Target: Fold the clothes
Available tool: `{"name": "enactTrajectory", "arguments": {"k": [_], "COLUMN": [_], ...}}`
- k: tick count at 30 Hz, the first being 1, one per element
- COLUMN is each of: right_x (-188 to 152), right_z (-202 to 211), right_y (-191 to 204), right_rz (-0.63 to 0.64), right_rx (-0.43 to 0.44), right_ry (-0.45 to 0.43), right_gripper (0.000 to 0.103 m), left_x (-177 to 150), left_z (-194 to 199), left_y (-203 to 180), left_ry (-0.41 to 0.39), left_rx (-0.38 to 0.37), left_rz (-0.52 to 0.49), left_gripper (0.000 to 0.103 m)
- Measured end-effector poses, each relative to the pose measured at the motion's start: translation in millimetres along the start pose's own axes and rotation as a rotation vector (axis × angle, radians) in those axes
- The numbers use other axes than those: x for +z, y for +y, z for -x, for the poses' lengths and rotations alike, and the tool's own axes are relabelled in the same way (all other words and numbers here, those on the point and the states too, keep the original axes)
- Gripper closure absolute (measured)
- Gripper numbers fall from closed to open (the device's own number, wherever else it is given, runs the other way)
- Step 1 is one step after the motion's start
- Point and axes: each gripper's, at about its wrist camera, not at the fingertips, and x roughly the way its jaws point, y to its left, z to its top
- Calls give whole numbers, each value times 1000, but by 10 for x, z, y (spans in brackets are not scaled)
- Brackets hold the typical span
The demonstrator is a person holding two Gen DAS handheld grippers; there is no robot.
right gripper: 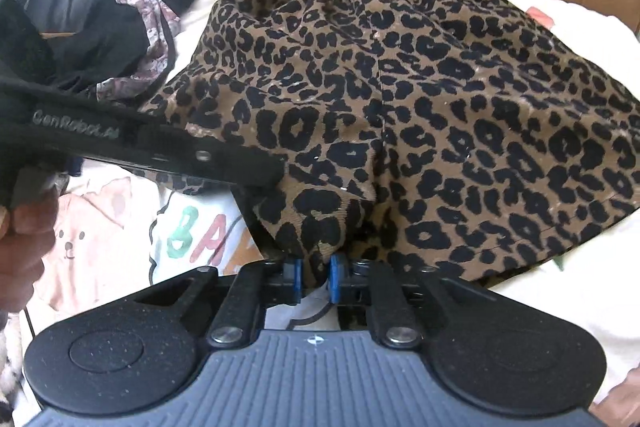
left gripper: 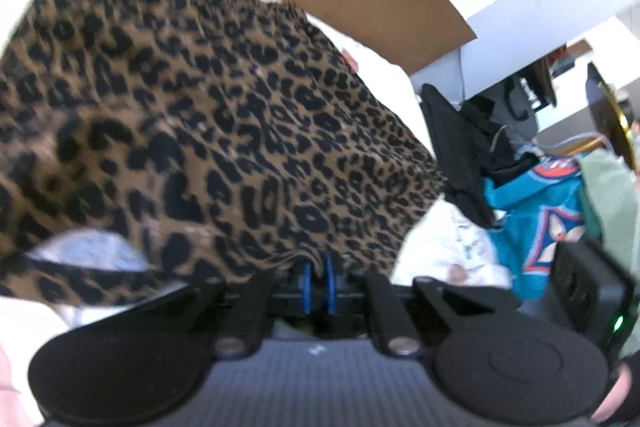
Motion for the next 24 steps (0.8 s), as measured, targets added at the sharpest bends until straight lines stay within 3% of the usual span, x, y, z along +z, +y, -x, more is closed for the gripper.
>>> {"name": "enactTrajectory", "arguments": {"k": [5, 10, 16, 18, 22, 24], "right_x": [66, 91, 121, 121, 114, 114], "right_z": [83, 133, 188, 192, 193, 193], "right_y": [-82, -157, -187, -207, -225, -230], "right_rz": [-16, -32, -30, -34, -33, -28], "right_rx": [-15, -25, -34, -35, -37, -39], "right_ry": [-6, -10, -16, -15, -10, -8], "right_gripper": [94, 94, 95, 95, 95, 95], "left_x": [-89, -183, -229, -218, -181, -160], "left_z": [333, 576, 737, 787, 845, 846], "left_y": [145, 400, 763, 841, 945, 981], "left_ry": [-50, -90, -94, -113, -150, -162], "left_rx": [91, 247, 364, 411, 467, 481], "left_rz": [-10, 39, 179, 198, 212, 204], "left_gripper": [88, 88, 86, 75, 64, 49]}}
